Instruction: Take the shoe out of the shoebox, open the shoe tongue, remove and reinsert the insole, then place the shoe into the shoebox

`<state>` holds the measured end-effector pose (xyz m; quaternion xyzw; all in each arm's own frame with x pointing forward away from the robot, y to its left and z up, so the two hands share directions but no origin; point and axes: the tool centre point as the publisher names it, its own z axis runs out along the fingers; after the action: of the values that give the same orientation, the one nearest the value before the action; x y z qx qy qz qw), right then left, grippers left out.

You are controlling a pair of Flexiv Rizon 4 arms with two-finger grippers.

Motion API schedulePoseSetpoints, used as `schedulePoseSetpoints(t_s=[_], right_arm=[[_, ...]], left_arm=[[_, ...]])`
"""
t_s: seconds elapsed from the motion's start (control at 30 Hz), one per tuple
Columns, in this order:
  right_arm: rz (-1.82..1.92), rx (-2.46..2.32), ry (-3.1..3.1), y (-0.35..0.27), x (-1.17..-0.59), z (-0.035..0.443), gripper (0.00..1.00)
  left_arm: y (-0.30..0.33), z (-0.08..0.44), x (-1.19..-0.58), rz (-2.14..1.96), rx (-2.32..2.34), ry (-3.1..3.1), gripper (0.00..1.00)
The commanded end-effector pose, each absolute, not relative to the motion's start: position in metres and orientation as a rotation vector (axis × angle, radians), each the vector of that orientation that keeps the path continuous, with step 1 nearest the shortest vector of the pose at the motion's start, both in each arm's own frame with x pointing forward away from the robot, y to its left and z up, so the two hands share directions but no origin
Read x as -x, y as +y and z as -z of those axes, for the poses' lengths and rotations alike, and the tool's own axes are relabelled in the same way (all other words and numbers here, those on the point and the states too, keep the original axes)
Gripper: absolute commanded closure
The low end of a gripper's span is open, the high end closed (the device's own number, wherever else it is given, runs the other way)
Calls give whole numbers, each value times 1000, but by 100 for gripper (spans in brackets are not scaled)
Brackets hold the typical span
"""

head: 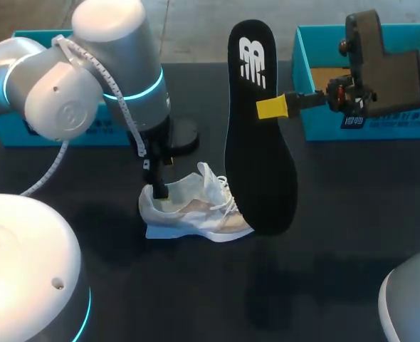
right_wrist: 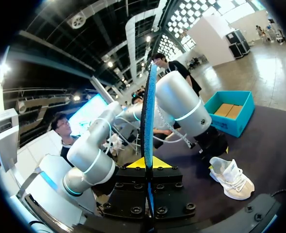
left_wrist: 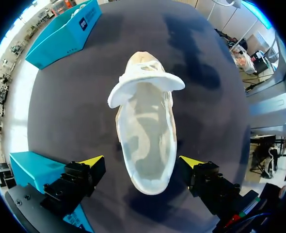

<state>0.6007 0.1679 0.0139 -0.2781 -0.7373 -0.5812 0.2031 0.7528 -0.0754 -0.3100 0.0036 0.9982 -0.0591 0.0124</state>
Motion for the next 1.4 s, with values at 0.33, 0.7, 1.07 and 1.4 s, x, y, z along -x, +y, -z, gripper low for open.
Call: schedulePoseSetpoints(t_s=[0.33,0.7,1.07,1.4], right_arm=[[1616,774,-2059,172,-604,-14,100],[1616,774,-2059,172,-604,-14,100],[1616,774,-2059,172,-604,-14,100],[1616,774,-2059,172,-604,-14,100]], left_arm=[[-112,313,-777,163,-63,3111,0],[-131,350,-799,130,-133,3172,0],[-141,377,-801,119,-159,3206,0],[-143,387,-791,137,-154,3228,55]])
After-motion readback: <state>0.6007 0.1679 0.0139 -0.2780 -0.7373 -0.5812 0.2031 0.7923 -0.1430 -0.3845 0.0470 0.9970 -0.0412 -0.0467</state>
